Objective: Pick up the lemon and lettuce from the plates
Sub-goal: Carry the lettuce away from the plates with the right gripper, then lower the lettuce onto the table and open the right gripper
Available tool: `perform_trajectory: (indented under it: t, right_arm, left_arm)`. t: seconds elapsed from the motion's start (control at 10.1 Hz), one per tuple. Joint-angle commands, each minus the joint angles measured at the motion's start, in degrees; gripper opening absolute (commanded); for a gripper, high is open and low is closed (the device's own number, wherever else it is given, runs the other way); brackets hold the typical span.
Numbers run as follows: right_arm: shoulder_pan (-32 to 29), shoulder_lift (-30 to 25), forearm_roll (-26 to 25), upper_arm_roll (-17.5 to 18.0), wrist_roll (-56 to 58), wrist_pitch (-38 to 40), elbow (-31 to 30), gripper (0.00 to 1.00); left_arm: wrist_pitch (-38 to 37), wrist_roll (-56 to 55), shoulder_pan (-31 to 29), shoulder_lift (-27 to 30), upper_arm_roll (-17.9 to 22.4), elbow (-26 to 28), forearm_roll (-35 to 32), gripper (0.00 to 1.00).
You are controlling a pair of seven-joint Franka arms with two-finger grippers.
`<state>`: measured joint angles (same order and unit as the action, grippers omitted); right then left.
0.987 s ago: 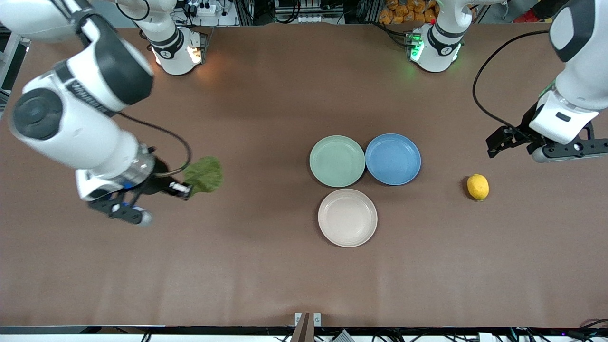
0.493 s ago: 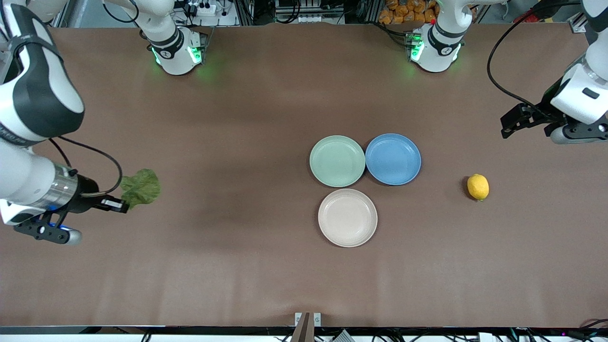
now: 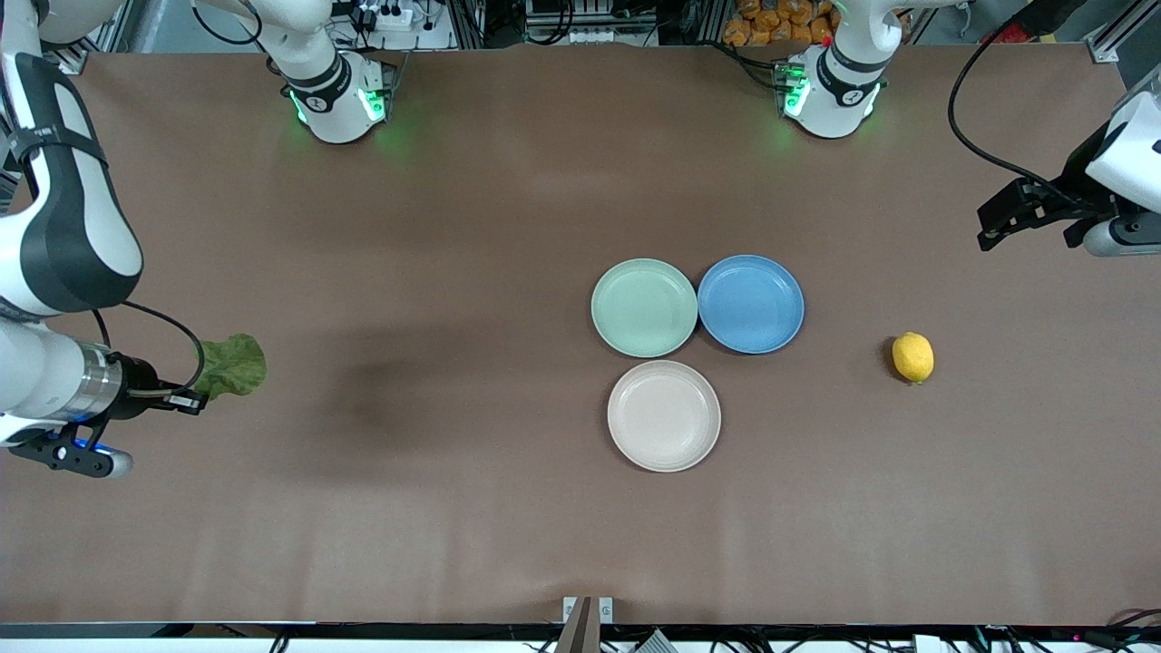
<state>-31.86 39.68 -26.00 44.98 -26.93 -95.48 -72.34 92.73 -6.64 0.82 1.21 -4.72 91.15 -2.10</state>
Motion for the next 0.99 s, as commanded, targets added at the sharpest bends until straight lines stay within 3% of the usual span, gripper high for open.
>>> perform_trajectory:
  t: [0.0,0.49,0.79,0.89]
  right_arm:
    - [0.0,-0.7,-0.9,-2.4,0.7,-4.9,-4.5,0.00]
    - [0.7,-0.6,-3.0,-10.7,0.5,-23.7,-18.0,0.00]
    - [2.8,2.0,-5.5,-15.5,0.5,-31.4,-20.0,0.00]
    - [2.9,2.2,-5.5,-15.7,0.1,-31.8,-19.8,0.59]
  left_arm:
    - [-1.4,1.2,-0.7,-0.8,-1.0,-1.4,-0.5,1.00]
    - [-2.6,1.1,-0.6,-0.3,-2.0,-1.6,0.4,1.00]
    - [-3.1,1.0,-0.6,-0.2,-2.7,-1.6,0.5,1.00]
    - [-3.1,1.0,-0.6,-0.3,-2.7,-1.6,0.5,1.00]
